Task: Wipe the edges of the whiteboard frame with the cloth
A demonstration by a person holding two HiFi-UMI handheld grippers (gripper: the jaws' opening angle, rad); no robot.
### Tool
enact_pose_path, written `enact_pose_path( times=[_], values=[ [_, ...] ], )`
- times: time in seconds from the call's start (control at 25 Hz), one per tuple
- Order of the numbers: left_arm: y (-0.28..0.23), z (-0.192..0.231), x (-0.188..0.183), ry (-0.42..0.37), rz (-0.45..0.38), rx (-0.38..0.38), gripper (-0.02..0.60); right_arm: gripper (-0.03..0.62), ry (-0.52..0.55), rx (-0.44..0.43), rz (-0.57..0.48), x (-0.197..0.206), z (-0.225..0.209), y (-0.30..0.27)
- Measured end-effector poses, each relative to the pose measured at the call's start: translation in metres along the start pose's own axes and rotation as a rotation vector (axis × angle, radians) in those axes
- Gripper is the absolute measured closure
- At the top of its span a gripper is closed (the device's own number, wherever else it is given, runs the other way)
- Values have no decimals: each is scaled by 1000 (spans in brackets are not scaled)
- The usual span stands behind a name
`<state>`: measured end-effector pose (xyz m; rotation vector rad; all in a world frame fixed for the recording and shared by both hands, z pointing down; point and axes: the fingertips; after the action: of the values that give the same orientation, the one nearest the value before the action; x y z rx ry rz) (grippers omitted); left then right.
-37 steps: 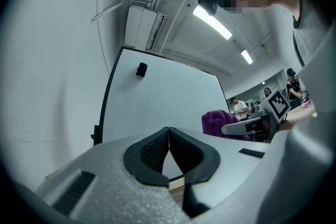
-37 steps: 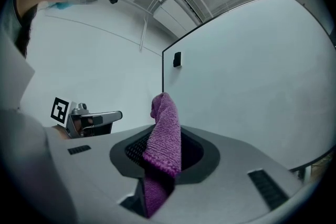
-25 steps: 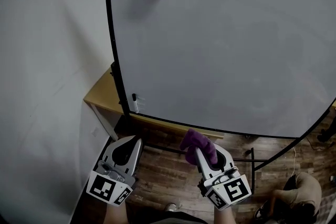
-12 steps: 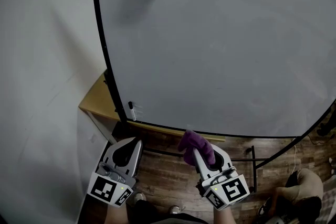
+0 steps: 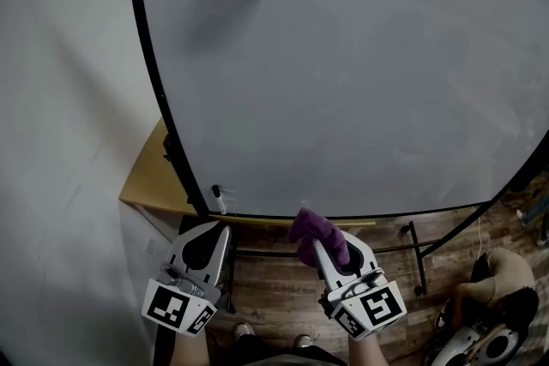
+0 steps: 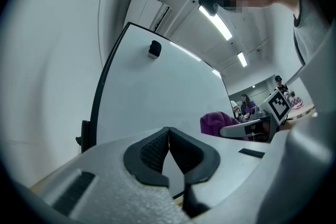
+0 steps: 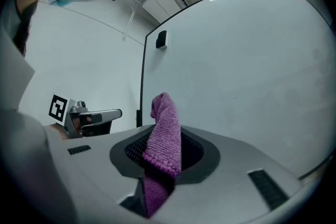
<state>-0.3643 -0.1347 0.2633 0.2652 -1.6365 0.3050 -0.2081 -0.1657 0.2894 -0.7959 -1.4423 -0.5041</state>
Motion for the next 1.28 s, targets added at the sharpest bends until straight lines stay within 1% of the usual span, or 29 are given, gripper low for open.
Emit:
enact_pose_path(
  times=[0.32, 0.56, 0.72, 0.84, 1.0, 1.08, 1.28],
  values=[
    [-5, 40, 14, -7, 12, 81, 565, 514, -23, 71, 14, 7, 19, -37],
    [-3, 70, 28, -8, 27, 118, 565, 514, -52, 109, 24, 16, 31, -67],
    [-4, 91, 46, 2, 47, 137, 565, 514, -67, 129, 46, 29, 38, -91],
    [-4, 98, 51, 9, 64, 146, 565, 514, -79, 136, 66, 36, 42, -100],
    [0, 99, 48, 12, 82, 158, 565, 514, -96, 137, 94, 40, 48, -104],
    [-1, 102, 54, 17, 92, 167, 565, 514, -108, 135, 112, 48, 50, -112],
    [-5, 114, 93, 35, 117, 182, 565, 514, -122, 126, 166, 89, 56, -143]
  ],
)
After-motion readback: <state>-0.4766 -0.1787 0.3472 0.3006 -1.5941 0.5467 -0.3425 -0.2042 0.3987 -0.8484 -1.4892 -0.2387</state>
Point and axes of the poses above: the fingertips, and each gripper's own axes: y backward along the fingers, z to its left, x out of its underside, and after that the axes turned 13 degrees about z, right-handed
